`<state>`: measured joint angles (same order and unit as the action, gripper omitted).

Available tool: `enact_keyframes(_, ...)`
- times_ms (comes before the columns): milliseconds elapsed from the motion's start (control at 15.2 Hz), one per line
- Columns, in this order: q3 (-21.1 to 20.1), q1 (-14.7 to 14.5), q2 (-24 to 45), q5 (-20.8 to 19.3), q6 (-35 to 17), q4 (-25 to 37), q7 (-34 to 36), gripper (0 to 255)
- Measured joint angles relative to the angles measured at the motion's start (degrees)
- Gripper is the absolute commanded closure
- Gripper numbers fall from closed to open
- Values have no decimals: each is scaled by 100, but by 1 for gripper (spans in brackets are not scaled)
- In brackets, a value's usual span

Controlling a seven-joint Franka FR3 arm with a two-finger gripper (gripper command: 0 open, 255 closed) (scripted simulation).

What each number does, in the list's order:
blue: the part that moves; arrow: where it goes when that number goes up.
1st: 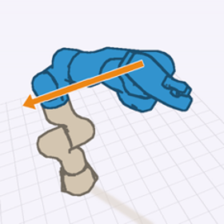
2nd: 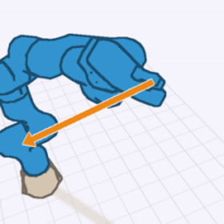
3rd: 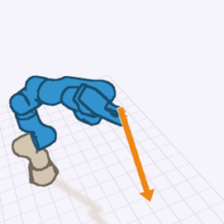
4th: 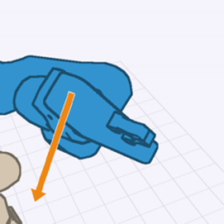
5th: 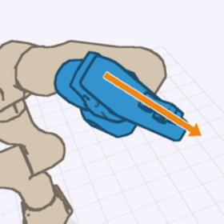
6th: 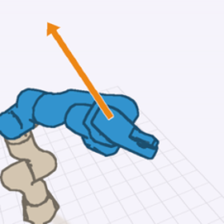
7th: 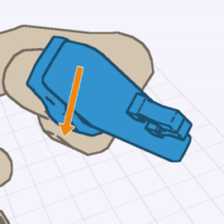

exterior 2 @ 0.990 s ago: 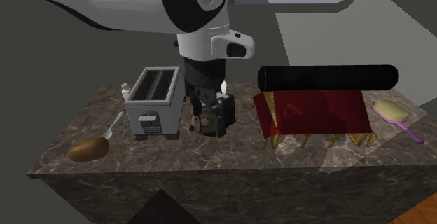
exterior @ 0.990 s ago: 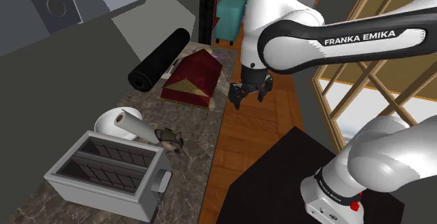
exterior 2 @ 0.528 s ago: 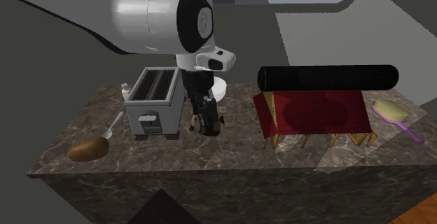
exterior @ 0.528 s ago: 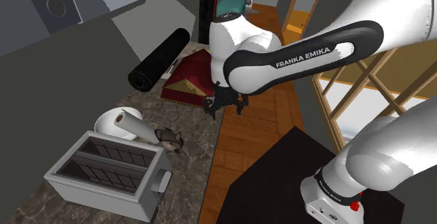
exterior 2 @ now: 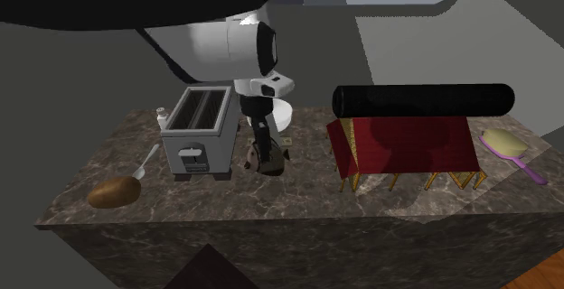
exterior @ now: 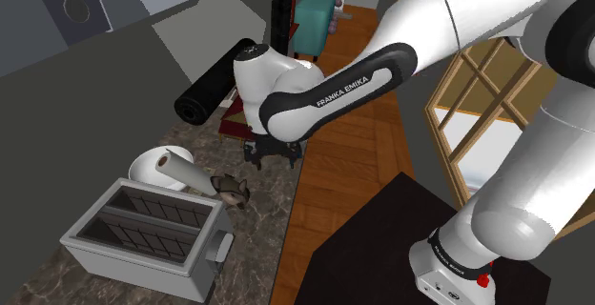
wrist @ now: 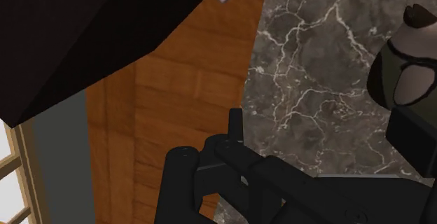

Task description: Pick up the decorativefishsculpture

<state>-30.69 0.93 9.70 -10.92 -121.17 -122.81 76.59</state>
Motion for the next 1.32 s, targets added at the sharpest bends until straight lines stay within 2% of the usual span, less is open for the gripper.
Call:
enact_keyframes(330,292,-462,1356,-682,185,1181,1232,0)
enact_keyframes(660,672,-952,2551,-1030,429,2417,2066,0)
enact_keyframes(1188,842,-1081,3062,-1215,127,2581,2266,0)
enact_keyframes(1254,848,-1086,3083,-1223,115,2591,2270,255)
enact_keyframes(1320,851,-1089,3093,-1226,110,2596,2273,255)
